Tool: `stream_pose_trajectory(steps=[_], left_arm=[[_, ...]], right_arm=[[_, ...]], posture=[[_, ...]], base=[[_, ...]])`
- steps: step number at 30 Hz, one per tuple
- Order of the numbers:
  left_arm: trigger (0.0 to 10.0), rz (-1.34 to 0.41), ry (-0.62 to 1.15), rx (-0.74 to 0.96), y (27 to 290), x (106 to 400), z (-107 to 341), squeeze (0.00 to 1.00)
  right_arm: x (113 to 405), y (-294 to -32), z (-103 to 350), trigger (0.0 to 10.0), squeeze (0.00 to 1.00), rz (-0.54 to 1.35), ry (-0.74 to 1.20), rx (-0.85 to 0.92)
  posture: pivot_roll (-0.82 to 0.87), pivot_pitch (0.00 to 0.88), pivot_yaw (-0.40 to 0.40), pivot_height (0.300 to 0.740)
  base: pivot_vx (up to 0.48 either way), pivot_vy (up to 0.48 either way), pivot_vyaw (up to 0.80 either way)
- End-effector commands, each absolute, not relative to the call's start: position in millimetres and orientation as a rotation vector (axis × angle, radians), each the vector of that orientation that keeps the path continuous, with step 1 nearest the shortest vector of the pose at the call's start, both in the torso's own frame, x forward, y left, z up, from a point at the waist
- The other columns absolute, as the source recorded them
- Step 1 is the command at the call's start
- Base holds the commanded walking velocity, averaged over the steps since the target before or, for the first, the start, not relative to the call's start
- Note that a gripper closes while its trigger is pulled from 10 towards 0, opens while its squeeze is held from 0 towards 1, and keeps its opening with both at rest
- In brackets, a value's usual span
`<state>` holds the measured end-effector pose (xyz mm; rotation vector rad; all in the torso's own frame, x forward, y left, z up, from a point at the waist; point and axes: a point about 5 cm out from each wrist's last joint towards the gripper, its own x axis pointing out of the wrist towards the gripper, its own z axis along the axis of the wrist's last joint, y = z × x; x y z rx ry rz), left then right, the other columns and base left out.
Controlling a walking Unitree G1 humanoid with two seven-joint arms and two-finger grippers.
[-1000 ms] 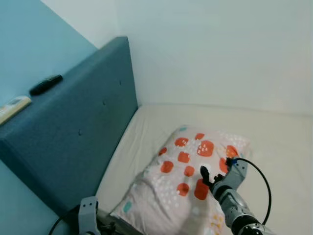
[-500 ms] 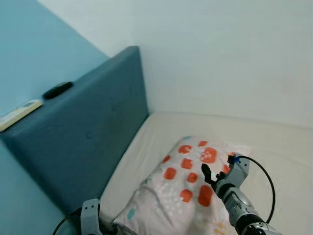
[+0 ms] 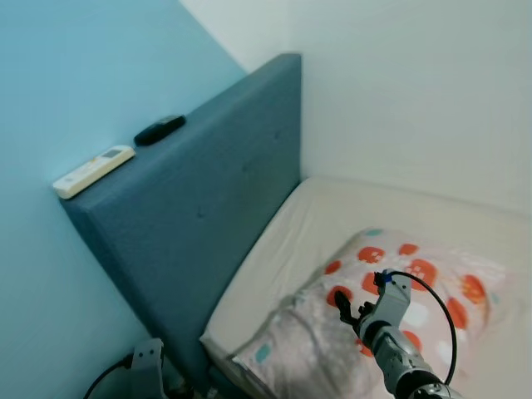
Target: Clean up the room
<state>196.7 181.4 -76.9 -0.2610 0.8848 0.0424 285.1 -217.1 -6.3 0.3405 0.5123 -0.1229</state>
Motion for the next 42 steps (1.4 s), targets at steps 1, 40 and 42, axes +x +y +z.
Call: stream_pose_trajectory(steps=[1,40,42], left_arm=[[10.0,0.058,0.903,-0.251,186,193,-79,0.0],[10.0,-0.055,0.781,-0.441,173,211,-67,0.0],[10.0,-0.096,0.729,-0.467,171,222,-59,0.0]], right_arm=[[284,-213,-9,10.0,0.0,-0.117,0.532,0.347],[236,-331,2,10.0,0.0,-0.884,0.585,0.137],[236,-327,-2,10.0,0.0,-0.855,0.592,0.175]], posture=[[-0.12,0.0,0.055,0.739],[-0.12,0.042,0.035,0.739],[-0.12,0.047,0.032,0.739]], base=[[0.0,0.0,0.79],[0.0,0.0,0.14],[0.0,0.0,0.0]])
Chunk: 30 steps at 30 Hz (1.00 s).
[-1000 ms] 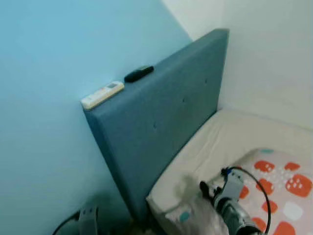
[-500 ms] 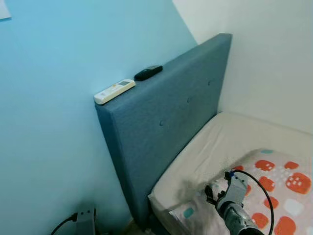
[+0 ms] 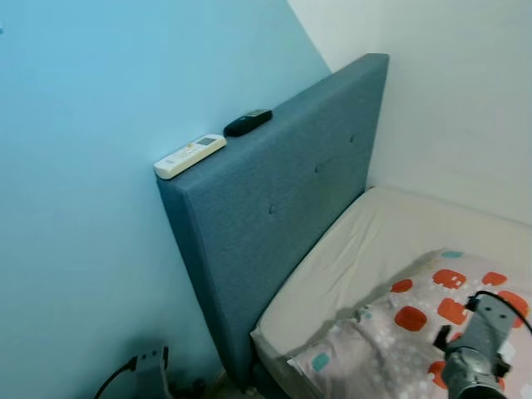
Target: Clean up the room
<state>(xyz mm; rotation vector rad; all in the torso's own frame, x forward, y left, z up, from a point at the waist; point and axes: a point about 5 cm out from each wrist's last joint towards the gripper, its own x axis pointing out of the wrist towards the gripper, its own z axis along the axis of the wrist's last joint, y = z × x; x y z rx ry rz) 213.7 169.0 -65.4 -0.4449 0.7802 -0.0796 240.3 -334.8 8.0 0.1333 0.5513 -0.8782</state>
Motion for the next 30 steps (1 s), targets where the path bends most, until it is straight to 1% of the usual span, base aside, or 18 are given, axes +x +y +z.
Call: stream_pose_trajectory(steps=[1,4,5,7,8,10,12,17,22,26,29,30], left_arm=[[10.0,-0.096,0.729,-0.467,171,222,-59,0.0],[10.0,-0.144,0.667,-0.472,171,238,-47,0.0],[10.0,-0.144,0.667,-0.472,171,238,-47,0.0],[10.0,-0.15,0.657,-0.469,171,241,-45,0.0],[10.0,-0.169,0.619,-0.461,169,251,-38,0.0],[10.0,-0.169,0.619,-0.461,169,251,-38,0.0],[10.0,-0.19,0.592,-0.459,167,257,-32,0.0],[10.0,-0.223,0.552,-0.465,162,267,-24,0.0],[10.0,-0.262,0.502,-0.475,154,279,-13,0.0],[10.0,-0.316,0.465,-0.492,145,289,-4,0.0],[10.0,-0.452,0.421,-0.496,125,300,11,0.0],[10.0,-0.452,0.421,-0.496,125,300,11,0.0]], right_arm=[[236,-327,-2,10.0,0.0,-0.855,0.592,0.175],[241,-312,-7,10.0,0.0,-0.759,0.578,0.219],[241,-312,-7,10.0,0.0,-0.759,0.578,0.219],[242,-309,-8,10.0,0.0,-0.744,0.574,0.224],[244,-301,-11,10.0,0.0,-0.689,0.566,0.253],[244,-301,-11,10.0,0.0,-0.689,0.566,0.253],[244,-298,-12,10.0,0.0,-0.664,0.564,0.254],[244,-298,-11,10.0,0.0,-0.675,0.55,0.243],[244,-297,-12,10.0,0.0,-0.666,0.555,0.246],[246,-290,-14,10.0,0.0,-0.628,0.556,0.247],[247,-279,-18,10.0,0.0,-0.568,0.558,0.239],[247,-279,-18,10.0,0.0,-0.568,0.558,0.239]], posture=[[-0.12,0.047,0.032,0.739],[-0.12,0.051,0.029,0.739],[-0.12,0.051,0.029,0.739],[-0.12,0.051,0.029,0.739],[-0.12,0.048,0.031,0.739],[-0.12,0.048,0.031,0.739],[-0.13,0.046,0.033,0.739],[-0.13,0.041,0.035,0.739],[-0.14,0.041,0.032,0.739],[-0.16,0.038,0.035,0.739],[-0.19,0.038,0.038,0.739],[-0.19,0.038,0.038,0.739]], base=[[0.0,0.0,0.0],[0.0,0.0,0.0],[0.0,0.0,0.0],[0.0,0.0,-0.7],[0.0,0.0,-0.77],[0.0,0.0,-0.77],[0.0,0.0,-0.77],[0.0,0.0,-0.72],[0.0,0.0,0.0],[0.0,0.0,0.0],[0.0,0.0,0.0],[0.0,0.0,0.0]])
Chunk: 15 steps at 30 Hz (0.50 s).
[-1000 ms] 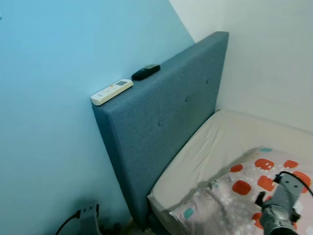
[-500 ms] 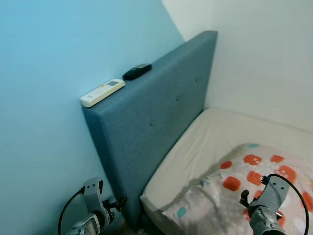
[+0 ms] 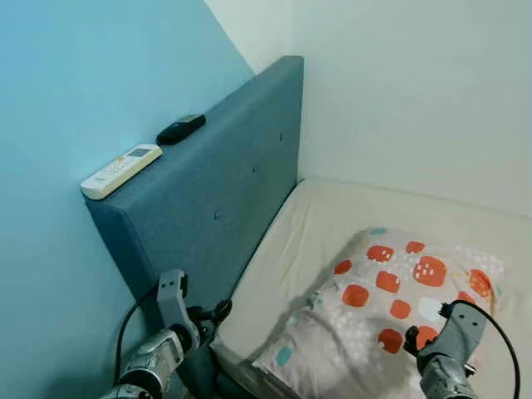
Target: Clean up the room
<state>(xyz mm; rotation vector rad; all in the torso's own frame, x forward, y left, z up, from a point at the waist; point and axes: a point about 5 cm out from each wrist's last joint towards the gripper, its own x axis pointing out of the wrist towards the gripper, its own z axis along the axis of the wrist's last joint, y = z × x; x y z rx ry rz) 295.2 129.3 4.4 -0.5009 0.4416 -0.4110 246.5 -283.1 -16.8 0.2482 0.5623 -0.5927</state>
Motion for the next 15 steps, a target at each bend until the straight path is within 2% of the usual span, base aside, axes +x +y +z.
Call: stream_pose_trajectory(steps=[1,2,3,9,12,15], left_arm=[[10.0,-0.495,0.409,-0.48,117,304,16,0.0],[10.0,-0.495,0.409,-0.48,117,304,16,0.0],[10.0,-0.562,0.388,-0.448,105,312,27,0.0],[10.0,-0.617,0.374,-0.446,95,318,36,0.0],[10.0,-0.788,0.369,-0.442,74,320,47,0.0],[10.0,-0.821,0.376,-0.417,69,317,46,0.0]], right_arm=[[246,-275,-20,10.0,0.0,-0.554,0.557,0.242],[246,-275,-20,10.0,0.0,-0.554,0.557,0.242],[245,-267,-23,10.0,0.0,-0.516,0.563,0.24],[245,-259,-27,10.0,0.0,-0.479,0.574,0.235],[249,-246,-28,10.0,0.0,-0.413,0.57,0.208],[251,-243,-27,10.0,0.0,-0.388,0.566,0.204]], posture=[[-0.19,0.039,0.042,0.739],[-0.19,0.039,0.042,0.739],[-0.2,0.046,0.055,0.739],[-0.21,0.056,0.061,0.739],[-0.22,0.062,0.071,0.739],[-0.21,0.061,0.072,0.739]], base=[[0.0,0.0,0.0],[0.0,0.0,0.0],[0.0,0.0,0.0],[0.0,0.0,0.0],[0.0,0.0,0.0],[0.0,0.0,0.0]])
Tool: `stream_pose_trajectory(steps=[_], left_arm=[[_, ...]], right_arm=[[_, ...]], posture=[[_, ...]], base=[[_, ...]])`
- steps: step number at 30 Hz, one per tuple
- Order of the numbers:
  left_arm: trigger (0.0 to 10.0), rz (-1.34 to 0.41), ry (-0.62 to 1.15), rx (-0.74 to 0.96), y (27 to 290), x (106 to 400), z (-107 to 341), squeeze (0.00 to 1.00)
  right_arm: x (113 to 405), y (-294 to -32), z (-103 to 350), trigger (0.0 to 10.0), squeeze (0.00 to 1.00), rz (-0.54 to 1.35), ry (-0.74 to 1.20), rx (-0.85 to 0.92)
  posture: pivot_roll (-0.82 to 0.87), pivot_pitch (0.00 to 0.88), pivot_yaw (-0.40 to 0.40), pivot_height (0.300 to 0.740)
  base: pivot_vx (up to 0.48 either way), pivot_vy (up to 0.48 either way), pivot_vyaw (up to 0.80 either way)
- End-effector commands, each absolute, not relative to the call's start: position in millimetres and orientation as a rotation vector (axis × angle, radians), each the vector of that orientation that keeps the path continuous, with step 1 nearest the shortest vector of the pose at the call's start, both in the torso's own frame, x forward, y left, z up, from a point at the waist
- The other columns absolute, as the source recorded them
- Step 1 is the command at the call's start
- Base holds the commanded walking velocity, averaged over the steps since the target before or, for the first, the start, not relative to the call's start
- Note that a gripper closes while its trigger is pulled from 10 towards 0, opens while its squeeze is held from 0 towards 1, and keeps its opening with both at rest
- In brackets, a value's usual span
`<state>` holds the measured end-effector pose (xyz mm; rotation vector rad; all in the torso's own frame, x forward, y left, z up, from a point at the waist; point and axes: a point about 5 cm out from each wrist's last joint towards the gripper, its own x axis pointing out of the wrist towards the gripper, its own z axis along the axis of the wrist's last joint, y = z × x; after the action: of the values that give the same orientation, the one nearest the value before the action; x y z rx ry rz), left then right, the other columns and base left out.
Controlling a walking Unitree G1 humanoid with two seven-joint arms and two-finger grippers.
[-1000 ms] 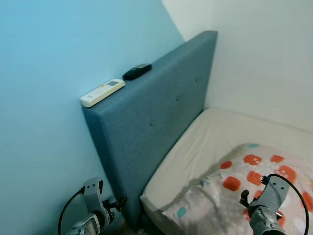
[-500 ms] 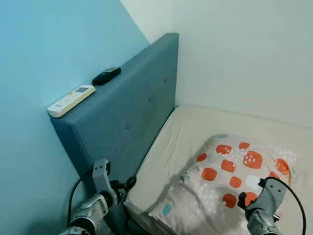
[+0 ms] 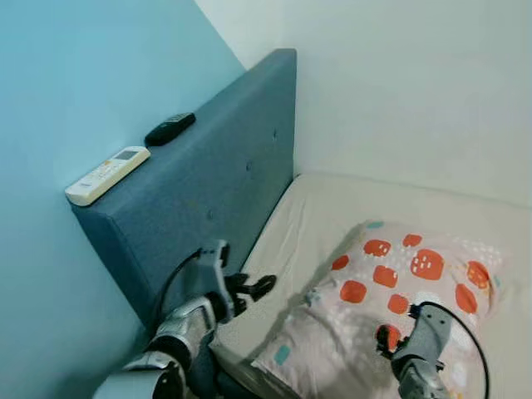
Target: Clean up the room
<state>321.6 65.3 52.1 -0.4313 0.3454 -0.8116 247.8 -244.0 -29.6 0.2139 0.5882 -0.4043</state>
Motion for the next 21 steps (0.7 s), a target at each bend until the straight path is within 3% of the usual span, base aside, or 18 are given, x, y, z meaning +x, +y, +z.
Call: stream_pose_trajectory(steps=[1,7,9,12,18,21], left_arm=[[10.0,-0.813,0.382,-0.409,69,316,44,0.0],[10.0,-0.656,0.411,-0.365,84,314,31,0.0],[10.0,-0.422,0.486,-0.253,112,308,13,0.0],[10.0,-0.366,0.509,-0.234,121,305,8,0.0],[10.0,-0.09,0.619,-0.162,173,274,-23,0.0],[10.0,-0.048,0.631,-0.145,181,269,-27,0.0]], right_arm=[[252,-242,-26,10.0,0.0,-0.379,0.563,0.211],[257,-241,-24,10.0,0.0,-0.361,0.566,0.197],[262,-236,-21,10.0,0.0,-0.327,0.56,0.194],[264,-234,-20,10.0,0.0,-0.314,0.56,0.192],[276,-216,-15,10.0,0.0,-0.194,0.562,0.142],[278,-215,-14,10.0,0.0,-0.18,0.562,0.138]], posture=[[-0.21,0.06,0.069,0.739],[-0.2,0.057,0.064,0.739],[-0.19,0.052,0.058,0.739],[-0.19,0.049,0.055,0.739],[-0.16,0.038,0.032,0.739],[-0.16,0.037,0.028,0.739]], base=[[0.0,0.0,-0.76],[0.0,0.0,-0.75],[0.0,0.0,-0.75],[0.0,0.0,-0.75],[0.0,0.0,-0.75],[0.0,0.0,-0.75]])
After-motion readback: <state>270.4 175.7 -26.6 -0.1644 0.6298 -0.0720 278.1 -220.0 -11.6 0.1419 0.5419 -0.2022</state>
